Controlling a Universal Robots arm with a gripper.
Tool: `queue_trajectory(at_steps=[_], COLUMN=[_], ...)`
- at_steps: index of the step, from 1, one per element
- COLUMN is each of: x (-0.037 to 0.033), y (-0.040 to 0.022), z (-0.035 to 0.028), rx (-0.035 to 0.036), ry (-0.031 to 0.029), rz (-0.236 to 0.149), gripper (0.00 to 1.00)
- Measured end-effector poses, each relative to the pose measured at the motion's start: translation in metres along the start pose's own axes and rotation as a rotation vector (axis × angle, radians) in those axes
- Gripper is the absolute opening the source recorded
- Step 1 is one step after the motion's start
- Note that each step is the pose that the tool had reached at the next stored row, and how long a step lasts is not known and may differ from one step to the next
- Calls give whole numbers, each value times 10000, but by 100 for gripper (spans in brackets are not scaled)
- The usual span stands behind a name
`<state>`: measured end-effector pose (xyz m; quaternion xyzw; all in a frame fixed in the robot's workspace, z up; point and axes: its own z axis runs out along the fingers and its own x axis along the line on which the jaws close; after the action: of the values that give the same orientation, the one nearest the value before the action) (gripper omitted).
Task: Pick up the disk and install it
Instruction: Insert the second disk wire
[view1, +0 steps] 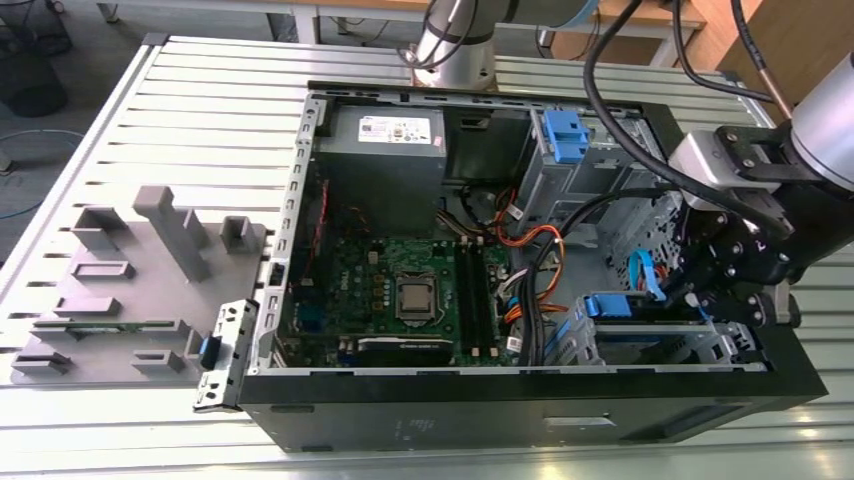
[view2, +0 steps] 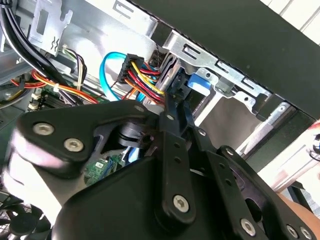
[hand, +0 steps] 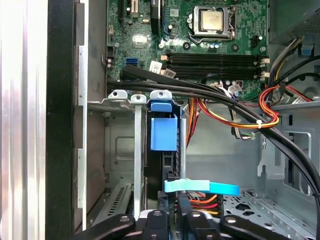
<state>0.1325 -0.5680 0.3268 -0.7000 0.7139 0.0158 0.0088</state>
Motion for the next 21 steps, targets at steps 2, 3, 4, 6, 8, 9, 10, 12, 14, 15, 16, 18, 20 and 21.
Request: queue_trajectory(at_steps=[2, 3, 4, 6, 8, 9, 10, 12, 14, 15, 16, 18, 20, 21], x=[0, 0, 0, -1, -2, -3, -4, -6, -8, -9, -10, -12, -12, -12], y=[0, 0, 0, 0, 0, 1, 1, 2, 2, 2, 3, 3, 3, 3], z=[-3, -6, -6, -28, -71, -101, -129, -192, -252, -279, -304, -347, -356, -356], rx=[1, 1, 1, 1, 1, 1, 1, 1, 1, 1, 1, 1, 1, 1], ry=[7, 12, 12, 13, 11, 13, 11, 12, 12, 12, 11, 13, 9, 9], rz=[0, 0, 0, -1, 0, 0, 0, 0, 0, 0, 0, 0, 0, 0], gripper=[24, 24, 24, 24, 24, 24, 24, 24, 24, 24, 24, 24, 24, 24])
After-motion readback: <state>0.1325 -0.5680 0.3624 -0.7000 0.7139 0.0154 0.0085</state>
